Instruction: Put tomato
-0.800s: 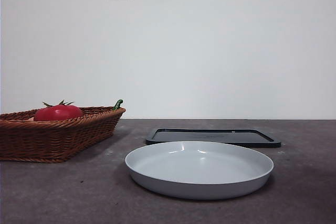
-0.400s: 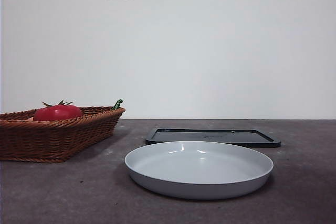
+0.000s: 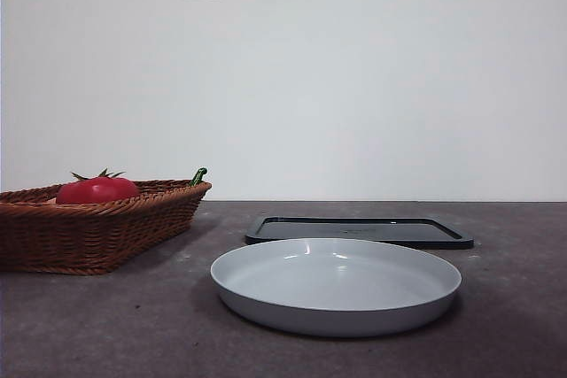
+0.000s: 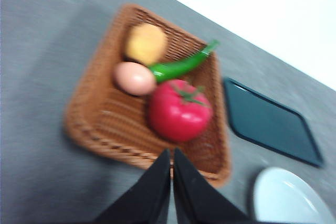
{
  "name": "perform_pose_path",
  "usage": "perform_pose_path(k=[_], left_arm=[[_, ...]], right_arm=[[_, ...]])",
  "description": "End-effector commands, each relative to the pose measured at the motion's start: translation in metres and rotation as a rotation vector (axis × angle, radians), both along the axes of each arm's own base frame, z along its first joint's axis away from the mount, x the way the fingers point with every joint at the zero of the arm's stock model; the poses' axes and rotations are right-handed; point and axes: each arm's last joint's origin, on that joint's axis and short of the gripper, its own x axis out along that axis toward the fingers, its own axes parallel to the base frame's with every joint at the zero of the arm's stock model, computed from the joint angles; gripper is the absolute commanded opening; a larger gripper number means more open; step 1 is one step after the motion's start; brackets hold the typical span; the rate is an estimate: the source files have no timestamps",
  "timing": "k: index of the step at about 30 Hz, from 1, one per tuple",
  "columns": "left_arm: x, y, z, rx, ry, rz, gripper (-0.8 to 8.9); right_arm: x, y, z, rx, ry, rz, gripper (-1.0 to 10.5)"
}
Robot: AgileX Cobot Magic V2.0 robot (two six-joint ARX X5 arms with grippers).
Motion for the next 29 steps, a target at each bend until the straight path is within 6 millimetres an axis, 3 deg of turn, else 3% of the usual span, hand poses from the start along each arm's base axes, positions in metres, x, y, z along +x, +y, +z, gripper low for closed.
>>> perform_pose_path(k=[1, 8, 16, 23, 29], left_arm=[[0.005, -0.002, 0.022, 0.058, -0.024, -0.108, 0.1], [0.018, -0.009, 0.063, 0.115, 0.0, -0.31, 0.1], [0.02, -0.028, 0.089, 0.18, 0.092, -0.527, 0.1], [0.016, -0.041, 0.106, 0.208, 0.133, -0.658, 0.1], [0.012, -0.044, 0.109, 0.21, 0.155, -0.696, 0.1]], right_arm=[[0.002, 0.001, 0.017, -0.047, 0.021, 0.072, 0.1], [0.017, 0.006, 0.055, -0.102, 0.143, 0.288, 0.1], [0.032, 0.02, 0.093, -0.177, 0.266, 0.493, 0.1], [0.034, 0.038, 0.114, -0.245, 0.329, 0.677, 0.1], [0.03, 0.048, 0.117, -0.271, 0.329, 0.755, 0.1]])
